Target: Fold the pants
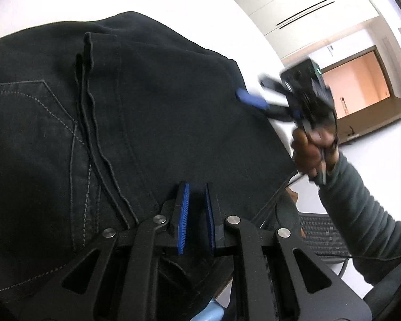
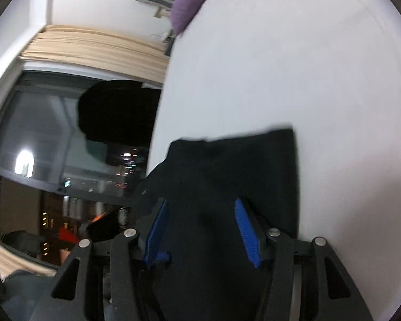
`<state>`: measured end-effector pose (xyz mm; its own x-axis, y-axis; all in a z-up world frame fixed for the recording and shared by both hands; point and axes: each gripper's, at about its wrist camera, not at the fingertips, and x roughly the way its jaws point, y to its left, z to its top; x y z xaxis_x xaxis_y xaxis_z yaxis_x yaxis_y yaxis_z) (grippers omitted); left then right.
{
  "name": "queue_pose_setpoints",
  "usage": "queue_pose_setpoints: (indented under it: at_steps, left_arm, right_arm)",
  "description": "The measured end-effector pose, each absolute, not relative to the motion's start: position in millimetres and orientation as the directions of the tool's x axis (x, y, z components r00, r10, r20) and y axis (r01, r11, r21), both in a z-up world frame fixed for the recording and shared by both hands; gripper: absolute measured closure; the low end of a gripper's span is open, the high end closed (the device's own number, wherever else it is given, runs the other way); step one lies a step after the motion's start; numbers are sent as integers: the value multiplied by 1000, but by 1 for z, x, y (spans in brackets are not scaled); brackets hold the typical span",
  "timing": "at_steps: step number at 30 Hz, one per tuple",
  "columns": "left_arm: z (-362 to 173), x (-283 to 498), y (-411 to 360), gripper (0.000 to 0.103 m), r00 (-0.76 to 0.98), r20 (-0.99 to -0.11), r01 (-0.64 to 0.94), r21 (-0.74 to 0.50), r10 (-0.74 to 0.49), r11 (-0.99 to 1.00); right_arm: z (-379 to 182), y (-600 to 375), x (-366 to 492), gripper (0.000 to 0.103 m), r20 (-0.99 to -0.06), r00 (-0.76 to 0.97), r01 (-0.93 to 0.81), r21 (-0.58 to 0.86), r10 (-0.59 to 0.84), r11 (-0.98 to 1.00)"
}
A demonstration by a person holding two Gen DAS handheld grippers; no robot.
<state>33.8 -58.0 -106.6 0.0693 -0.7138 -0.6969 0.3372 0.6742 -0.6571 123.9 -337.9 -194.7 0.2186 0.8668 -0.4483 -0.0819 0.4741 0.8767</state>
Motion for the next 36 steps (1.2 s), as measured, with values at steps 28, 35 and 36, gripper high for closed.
queue_pose_setpoints:
  at_steps: [28, 35, 36]
  left_arm:
    - [-50, -121, 212, 2, 654, -595, -142, -702, -467, 698]
    - [-70, -128, 244, 2, 642, -622, -277, -733, -448, 621]
    - [-72, -123, 246, 2, 637, -625, -287, -735, -450, 614]
  right_arm:
    - [-178, -193, 107, 25, -348, 201, -112, 921, 916, 374]
    - [-191, -192, 118, 41, -531, 161, -4, 842, 832, 539]
    - [-176, -191, 117, 33, -500, 182, -29, 858, 847, 513]
